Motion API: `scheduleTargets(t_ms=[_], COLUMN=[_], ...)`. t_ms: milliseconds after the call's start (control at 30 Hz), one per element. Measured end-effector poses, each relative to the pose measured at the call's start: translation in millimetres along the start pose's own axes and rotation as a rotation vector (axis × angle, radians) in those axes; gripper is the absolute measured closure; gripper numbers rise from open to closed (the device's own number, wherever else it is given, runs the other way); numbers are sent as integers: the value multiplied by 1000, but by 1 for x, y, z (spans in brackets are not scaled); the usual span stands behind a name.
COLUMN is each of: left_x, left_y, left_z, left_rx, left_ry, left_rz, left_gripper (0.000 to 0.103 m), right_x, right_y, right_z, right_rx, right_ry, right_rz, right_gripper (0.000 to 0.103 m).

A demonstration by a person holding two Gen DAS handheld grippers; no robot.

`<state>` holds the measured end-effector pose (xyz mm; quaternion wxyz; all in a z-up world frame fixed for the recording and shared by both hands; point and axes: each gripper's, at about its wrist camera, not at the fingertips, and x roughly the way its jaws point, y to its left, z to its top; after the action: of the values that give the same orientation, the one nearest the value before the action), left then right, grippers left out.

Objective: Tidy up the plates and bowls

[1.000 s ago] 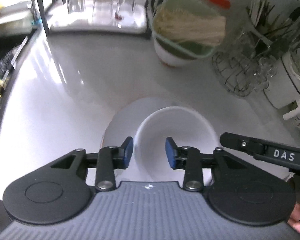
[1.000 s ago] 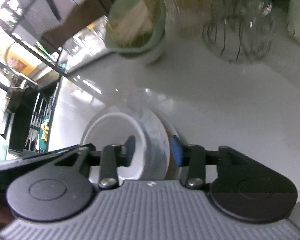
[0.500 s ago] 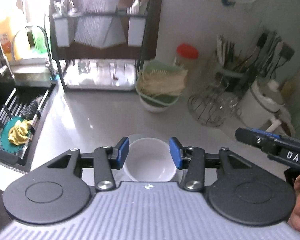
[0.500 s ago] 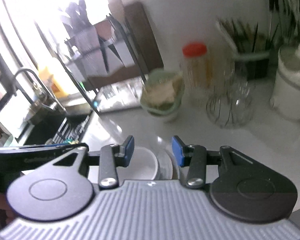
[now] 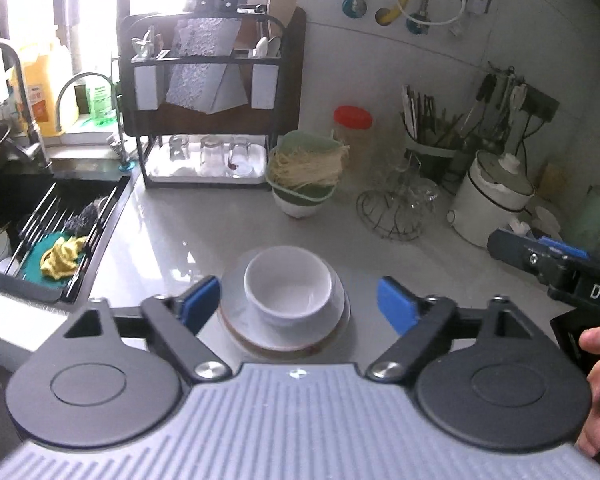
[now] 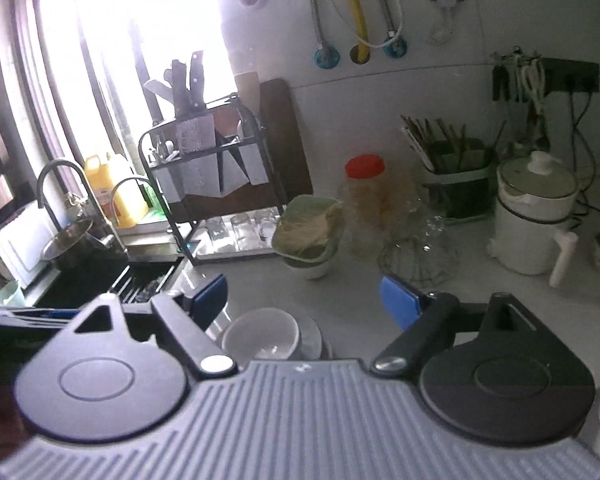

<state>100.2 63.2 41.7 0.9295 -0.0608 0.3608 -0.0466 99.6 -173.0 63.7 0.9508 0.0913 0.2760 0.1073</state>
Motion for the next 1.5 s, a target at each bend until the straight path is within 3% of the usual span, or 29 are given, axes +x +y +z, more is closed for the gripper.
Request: scheduleTargets(t_ms=[267, 600, 1500], left_x=[-33, -54, -70], left_y=[-1, 2, 0], left_z=[-45, -78, -111], left_rx=[-10, -16, 14], left_ry=[6, 21, -4], left_rz=[21, 10, 51], left_gripper=[5, 5, 4], right_x=[-30, -60, -76], right_y=[2, 15, 16], right_z=[-32, -68, -105], right_rx=[-5, -13, 33], right_ry=[-2, -13, 29], right_rz=[1, 3, -20], right_gripper=[18, 18, 18])
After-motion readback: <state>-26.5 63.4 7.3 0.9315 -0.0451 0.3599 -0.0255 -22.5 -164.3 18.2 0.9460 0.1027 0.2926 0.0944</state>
